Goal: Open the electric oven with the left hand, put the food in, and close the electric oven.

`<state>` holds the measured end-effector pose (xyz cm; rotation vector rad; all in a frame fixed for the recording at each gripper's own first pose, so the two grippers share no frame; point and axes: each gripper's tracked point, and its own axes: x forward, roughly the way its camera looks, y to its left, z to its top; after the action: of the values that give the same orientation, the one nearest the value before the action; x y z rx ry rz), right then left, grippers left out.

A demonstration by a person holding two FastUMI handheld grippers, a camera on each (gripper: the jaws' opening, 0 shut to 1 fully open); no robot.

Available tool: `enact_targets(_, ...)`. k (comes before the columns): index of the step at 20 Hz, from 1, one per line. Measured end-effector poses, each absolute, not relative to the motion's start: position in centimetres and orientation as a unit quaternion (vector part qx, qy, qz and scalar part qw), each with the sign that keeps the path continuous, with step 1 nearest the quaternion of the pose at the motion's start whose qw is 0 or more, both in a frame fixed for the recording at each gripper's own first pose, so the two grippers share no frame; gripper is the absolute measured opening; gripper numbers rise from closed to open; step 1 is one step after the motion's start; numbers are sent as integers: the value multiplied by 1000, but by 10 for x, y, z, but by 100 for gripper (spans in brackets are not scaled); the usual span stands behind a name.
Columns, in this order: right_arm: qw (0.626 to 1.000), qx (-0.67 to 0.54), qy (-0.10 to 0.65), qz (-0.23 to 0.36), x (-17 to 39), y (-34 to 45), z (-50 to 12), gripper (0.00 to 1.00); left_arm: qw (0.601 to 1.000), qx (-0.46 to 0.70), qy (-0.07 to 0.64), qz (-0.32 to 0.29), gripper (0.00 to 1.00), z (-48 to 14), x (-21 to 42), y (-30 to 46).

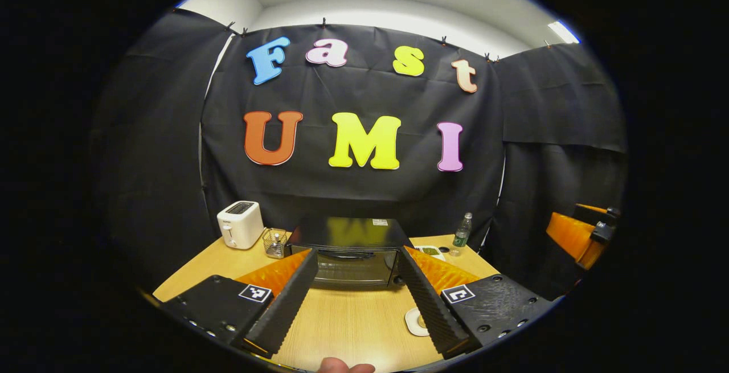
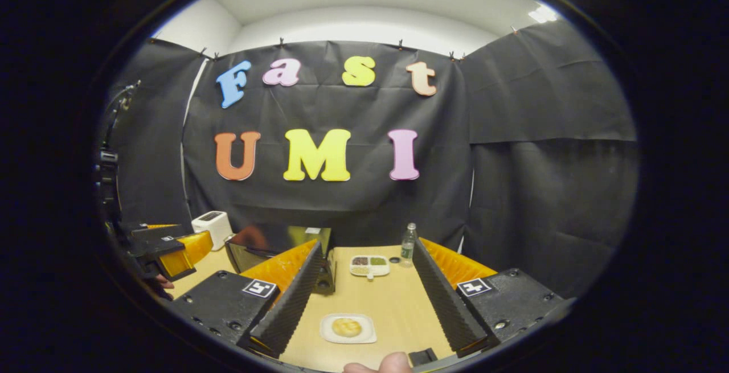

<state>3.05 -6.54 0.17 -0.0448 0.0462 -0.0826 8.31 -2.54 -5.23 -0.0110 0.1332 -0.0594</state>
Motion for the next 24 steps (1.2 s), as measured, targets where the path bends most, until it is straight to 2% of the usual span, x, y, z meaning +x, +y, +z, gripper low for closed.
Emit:
enact_targets(5, 997, -26, 39, -63, 50, -91, -7, 98, 996, 2, 77, -36, 93, -77, 148, -22)
enact_targets(6, 997, -27, 43, -66, 55, -95, -11, 98, 996, 5, 78, -34, 88, -82, 163, -19)
enact_targets(7, 996, -27, 48, -70, 58, -99, -14, 98, 996, 11, 84, -29, 93, -90, 180, -14)
enact_targets(14, 992, -41, 82, -89, 81, -127, -33, 98, 992, 4, 120, -27, 94, -152, 275, -9)
enact_targets(18, 989, -45, 102, -99, 89, -139, -44, 98, 990, 14, 138, -17, 94, -181, 303, -5)
enact_targets(24, 988, -40, 113, -100, 96, -143, -52, 99, 987, 34, 154, -10, 94, -204, 311, -2)
